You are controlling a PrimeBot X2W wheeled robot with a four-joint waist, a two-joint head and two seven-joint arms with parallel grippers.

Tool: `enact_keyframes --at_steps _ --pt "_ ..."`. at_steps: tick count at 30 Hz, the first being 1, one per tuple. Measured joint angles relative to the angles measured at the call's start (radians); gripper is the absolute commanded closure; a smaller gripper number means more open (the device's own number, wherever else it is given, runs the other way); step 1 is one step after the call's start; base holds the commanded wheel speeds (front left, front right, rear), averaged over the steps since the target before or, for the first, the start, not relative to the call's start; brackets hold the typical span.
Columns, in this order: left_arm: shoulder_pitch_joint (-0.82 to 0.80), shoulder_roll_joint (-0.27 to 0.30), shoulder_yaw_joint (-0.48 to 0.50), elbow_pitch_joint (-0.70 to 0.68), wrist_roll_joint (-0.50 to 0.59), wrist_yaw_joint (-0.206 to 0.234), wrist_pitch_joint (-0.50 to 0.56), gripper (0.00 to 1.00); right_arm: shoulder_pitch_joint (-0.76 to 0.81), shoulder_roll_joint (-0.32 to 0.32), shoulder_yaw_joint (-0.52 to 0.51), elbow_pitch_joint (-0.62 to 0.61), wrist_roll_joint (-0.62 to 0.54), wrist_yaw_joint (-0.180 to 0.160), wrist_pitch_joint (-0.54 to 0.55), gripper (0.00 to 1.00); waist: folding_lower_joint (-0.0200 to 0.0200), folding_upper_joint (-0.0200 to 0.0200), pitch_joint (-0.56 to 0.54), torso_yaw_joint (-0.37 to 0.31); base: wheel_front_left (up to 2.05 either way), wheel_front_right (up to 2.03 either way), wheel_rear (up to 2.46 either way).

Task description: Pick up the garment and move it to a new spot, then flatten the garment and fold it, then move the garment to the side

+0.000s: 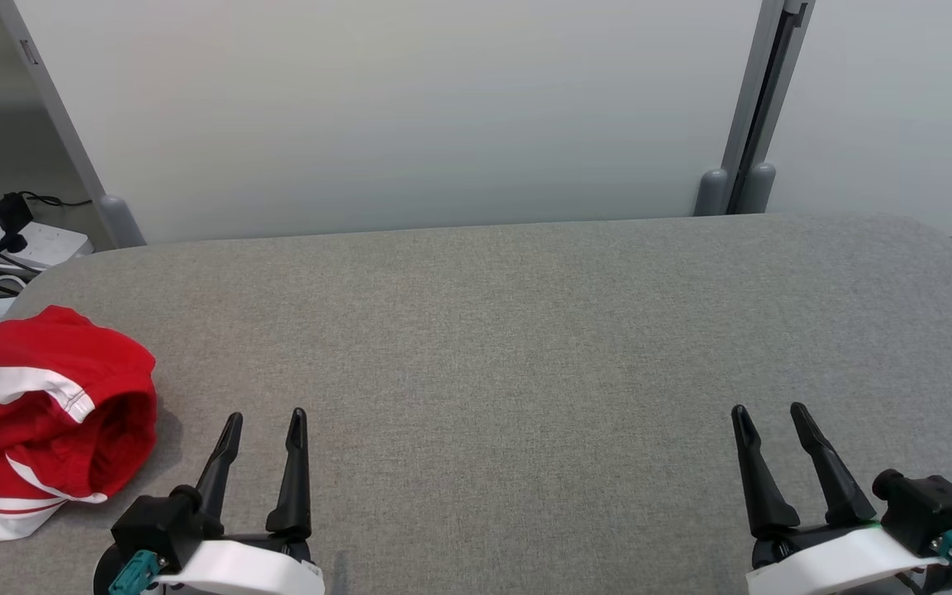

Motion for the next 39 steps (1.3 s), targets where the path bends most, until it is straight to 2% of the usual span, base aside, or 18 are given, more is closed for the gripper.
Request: enact_keyframes --at_steps 11,31,39 --pt "0.000 0.004 -0.007 0.001 0.123 0.003 -0.033 0.00 0.000 -0.002 0.012 -0.004 -0.114 0.000 -0.032 0.00 0.0000 0.0000 -0.009 0.002 0.00 0.00 0.00" --pt "-0.003 0.005 0.019 0.041 0.118 -0.006 -0.036 0.00 0.000 -0.005 0.013 0.024 -0.120 0.000 -0.035 0.00 -0.0001 0.0000 -0.011 -0.001 0.00 0.00 0.00" --pt "-0.004 0.005 0.026 0.038 0.118 -0.005 -0.036 0.00 0.000 -0.006 0.025 0.024 -0.120 0.000 -0.035 0.00 -0.0001 0.0000 -0.010 0.023 0.00 0.00 0.00"
